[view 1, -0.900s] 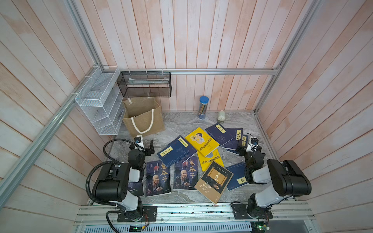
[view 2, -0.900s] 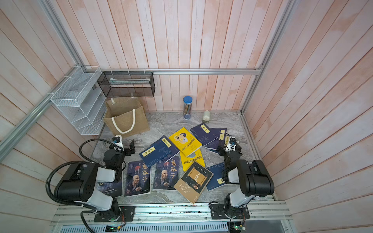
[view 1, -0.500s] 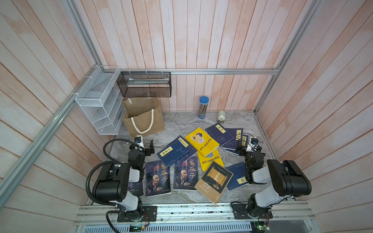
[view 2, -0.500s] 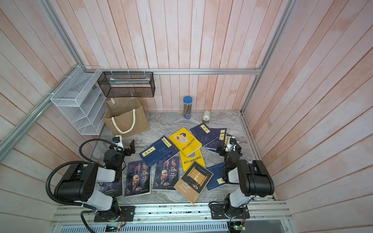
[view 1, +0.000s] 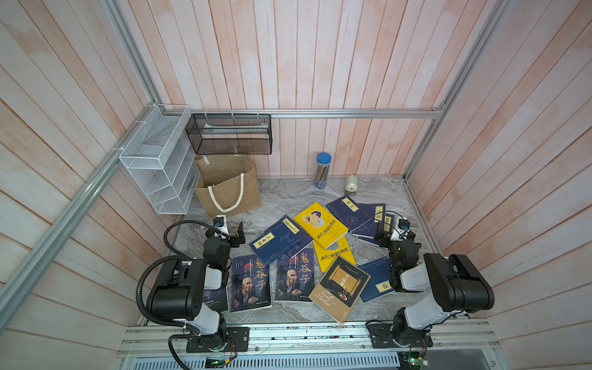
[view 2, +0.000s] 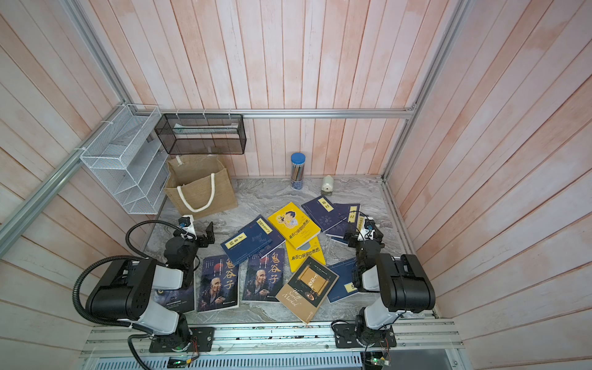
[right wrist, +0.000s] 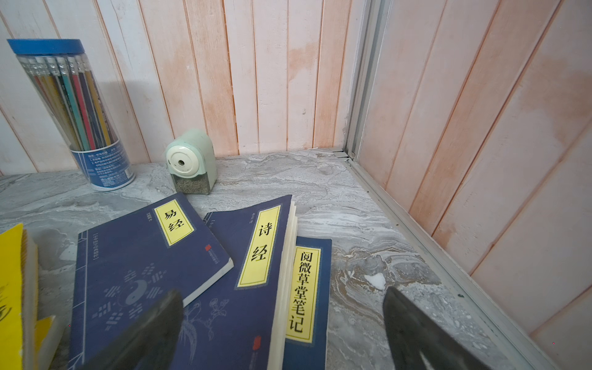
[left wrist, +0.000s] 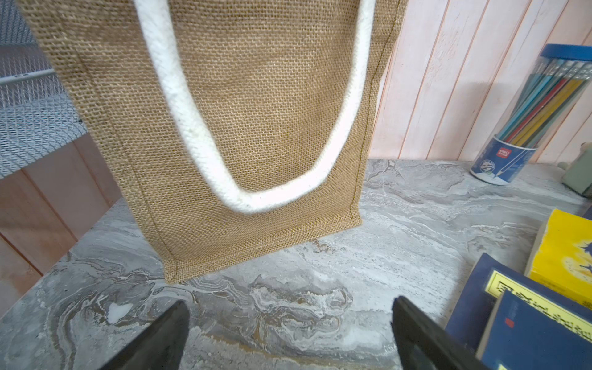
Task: Put the books into the canvas bag
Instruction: Move the canvas bag to the center of the board.
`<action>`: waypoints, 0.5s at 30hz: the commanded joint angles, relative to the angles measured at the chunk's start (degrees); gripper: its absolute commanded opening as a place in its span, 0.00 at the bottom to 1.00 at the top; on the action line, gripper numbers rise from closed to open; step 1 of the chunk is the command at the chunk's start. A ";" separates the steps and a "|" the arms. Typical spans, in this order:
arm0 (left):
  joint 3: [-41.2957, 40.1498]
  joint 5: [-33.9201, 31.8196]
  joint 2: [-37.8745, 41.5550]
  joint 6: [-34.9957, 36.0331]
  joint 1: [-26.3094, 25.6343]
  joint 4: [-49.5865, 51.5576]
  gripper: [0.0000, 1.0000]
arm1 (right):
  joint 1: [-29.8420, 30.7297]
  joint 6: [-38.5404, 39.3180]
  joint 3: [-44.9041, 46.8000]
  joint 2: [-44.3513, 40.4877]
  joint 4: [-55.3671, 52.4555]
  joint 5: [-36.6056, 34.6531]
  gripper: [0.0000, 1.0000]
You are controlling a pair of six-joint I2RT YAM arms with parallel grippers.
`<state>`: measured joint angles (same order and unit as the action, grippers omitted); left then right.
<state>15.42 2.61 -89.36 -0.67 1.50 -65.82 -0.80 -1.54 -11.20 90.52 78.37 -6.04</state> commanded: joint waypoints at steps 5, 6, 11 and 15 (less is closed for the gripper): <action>0.49 0.02 -0.24 0.49 0.00 -1.17 1.00 | -0.17 -0.57 -0.57 -0.72 -0.41 0.07 0.98; 0.49 0.02 -0.22 0.49 0.02 -1.05 1.00 | -0.26 -0.57 -0.58 -0.76 -0.40 0.07 0.98; 0.49 0.02 -0.26 0.51 0.00 -1.07 1.00 | -0.21 -0.57 -0.57 -0.70 -0.45 0.09 0.98; 0.49 0.07 -0.25 0.49 0.00 -1.09 1.00 | -0.27 -0.57 -0.15 -0.72 0.28 0.11 0.98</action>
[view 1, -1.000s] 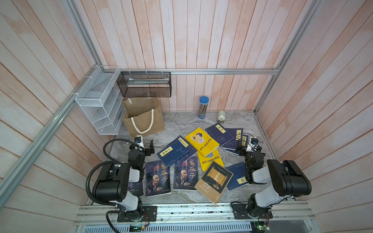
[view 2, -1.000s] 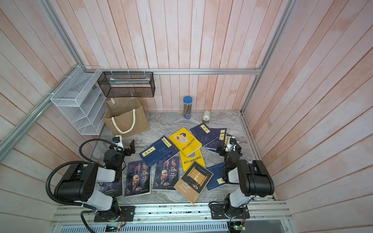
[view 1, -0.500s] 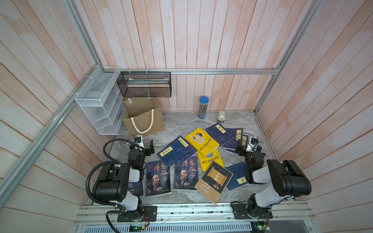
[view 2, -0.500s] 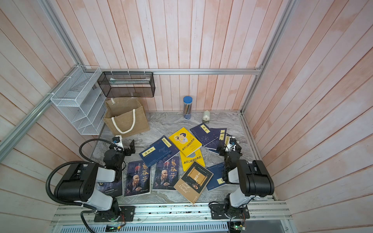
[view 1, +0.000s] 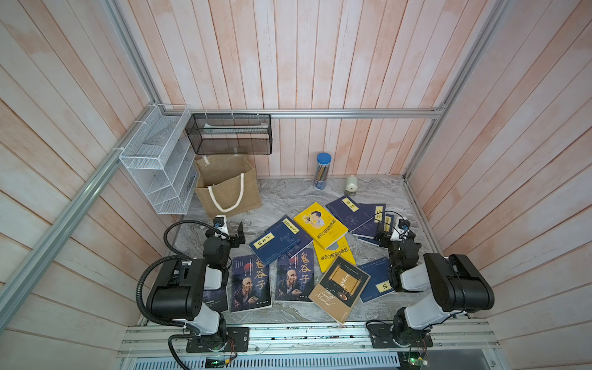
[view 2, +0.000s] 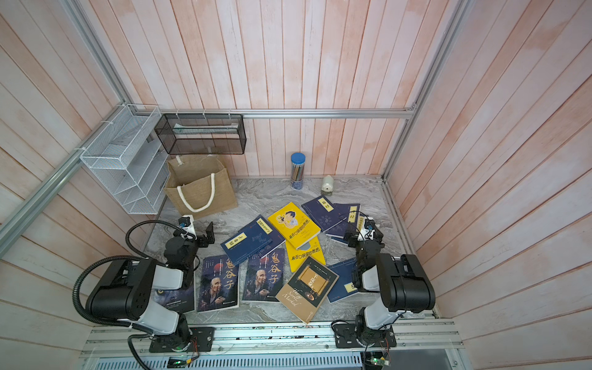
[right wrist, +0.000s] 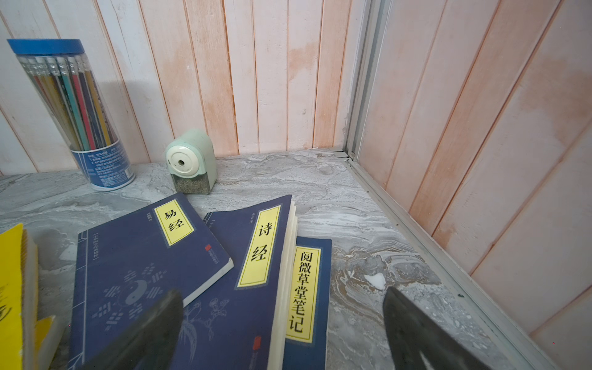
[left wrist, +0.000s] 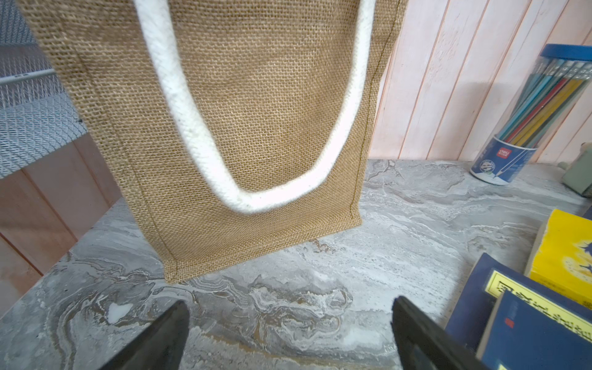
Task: Put the books into the canvas bag
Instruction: Move the canvas bag to the center of the board.
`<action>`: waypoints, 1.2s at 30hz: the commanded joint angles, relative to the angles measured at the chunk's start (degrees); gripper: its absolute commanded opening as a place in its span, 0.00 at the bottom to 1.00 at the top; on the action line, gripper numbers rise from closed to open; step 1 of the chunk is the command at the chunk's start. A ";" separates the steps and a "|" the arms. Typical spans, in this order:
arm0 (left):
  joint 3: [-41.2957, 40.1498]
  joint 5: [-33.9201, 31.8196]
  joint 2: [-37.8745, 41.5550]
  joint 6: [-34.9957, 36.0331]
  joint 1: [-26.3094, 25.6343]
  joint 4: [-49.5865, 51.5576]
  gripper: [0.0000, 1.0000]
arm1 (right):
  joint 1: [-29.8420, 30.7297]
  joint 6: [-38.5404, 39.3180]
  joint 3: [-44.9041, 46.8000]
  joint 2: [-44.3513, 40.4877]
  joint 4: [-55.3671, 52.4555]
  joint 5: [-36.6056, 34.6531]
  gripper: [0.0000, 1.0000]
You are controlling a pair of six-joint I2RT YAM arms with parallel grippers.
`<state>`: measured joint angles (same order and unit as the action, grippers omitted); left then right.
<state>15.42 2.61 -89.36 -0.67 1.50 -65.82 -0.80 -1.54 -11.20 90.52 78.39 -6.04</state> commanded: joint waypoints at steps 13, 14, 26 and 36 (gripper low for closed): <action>-1.56 -7.26 6.76 1.12 -2.54 0.65 1.00 | 0.65 0.34 5.65 -3.69 9.31 0.18 0.98; -0.19 -7.12 8.56 1.94 -3.08 4.78 1.00 | 0.84 0.67 5.74 -4.65 8.51 0.22 0.98; 31.88 -3.50 16.29 9.96 -4.52 49.14 1.00 | 10.85 2.62 -6.64 -21.31 -24.33 -7.09 0.98; 69.07 -2.37 -5.90 25.69 -2.80 77.36 1.00 | 24.97 0.15 -27.48 -13.62 -42.89 -11.04 0.98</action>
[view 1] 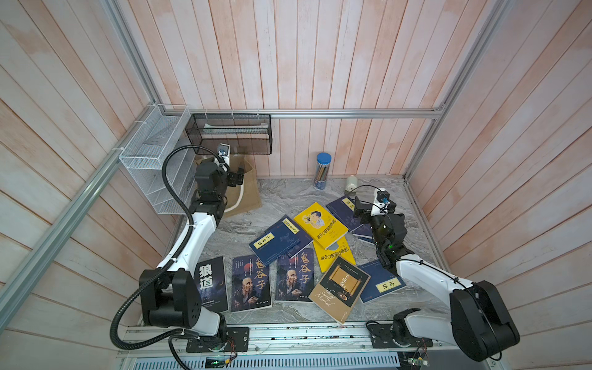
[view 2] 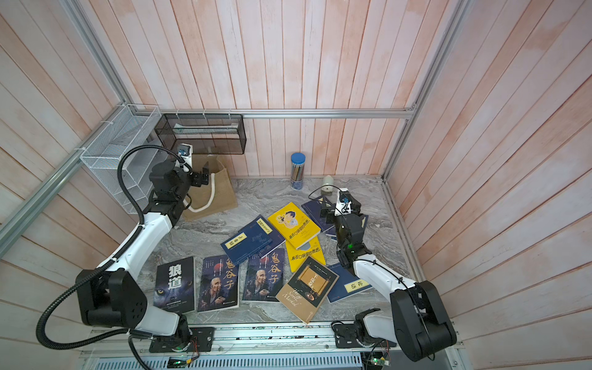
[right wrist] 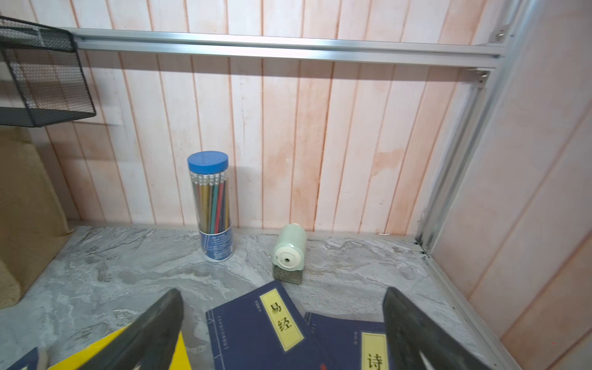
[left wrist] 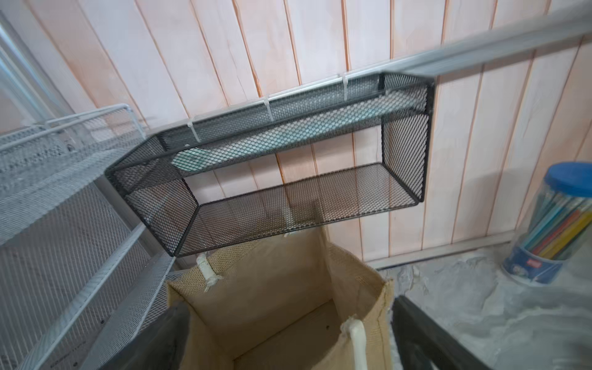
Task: Put the books into the canvas bag
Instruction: Move the canvas bag to the center of the board.
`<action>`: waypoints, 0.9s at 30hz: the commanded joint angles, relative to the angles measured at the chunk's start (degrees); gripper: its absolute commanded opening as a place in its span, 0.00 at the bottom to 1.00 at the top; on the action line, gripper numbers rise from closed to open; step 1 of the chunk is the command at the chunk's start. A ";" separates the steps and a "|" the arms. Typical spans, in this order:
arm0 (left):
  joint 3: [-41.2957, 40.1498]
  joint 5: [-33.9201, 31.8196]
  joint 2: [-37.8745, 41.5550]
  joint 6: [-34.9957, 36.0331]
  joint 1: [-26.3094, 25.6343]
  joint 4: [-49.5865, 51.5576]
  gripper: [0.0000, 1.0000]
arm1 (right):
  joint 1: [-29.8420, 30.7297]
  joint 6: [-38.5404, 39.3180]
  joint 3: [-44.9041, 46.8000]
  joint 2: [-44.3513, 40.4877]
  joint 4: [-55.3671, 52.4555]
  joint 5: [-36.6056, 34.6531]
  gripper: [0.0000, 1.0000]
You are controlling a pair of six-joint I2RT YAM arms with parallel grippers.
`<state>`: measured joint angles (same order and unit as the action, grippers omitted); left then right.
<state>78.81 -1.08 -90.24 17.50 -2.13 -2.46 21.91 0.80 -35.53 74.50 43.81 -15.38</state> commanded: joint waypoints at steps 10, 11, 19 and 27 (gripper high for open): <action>12.31 8.17 -13.34 12.48 0.30 24.97 1.00 | 10.29 -7.79 -9.02 9.01 -13.67 1.97 0.97; 11.01 8.11 -12.60 12.43 0.13 24.54 0.96 | 10.68 -8.49 -8.70 8.93 -13.78 2.59 0.96; 8.70 8.60 -9.92 7.11 -2.00 29.79 0.17 | 12.10 -14.50 -6.91 6.09 -15.81 4.57 0.94; 10.59 8.13 -9.18 0.58 -6.43 38.89 0.00 | 13.17 -19.82 -4.17 2.85 -15.71 4.89 0.92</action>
<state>88.25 6.24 -101.21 21.10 -7.01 30.09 34.50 -15.66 -40.82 78.43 28.91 -11.25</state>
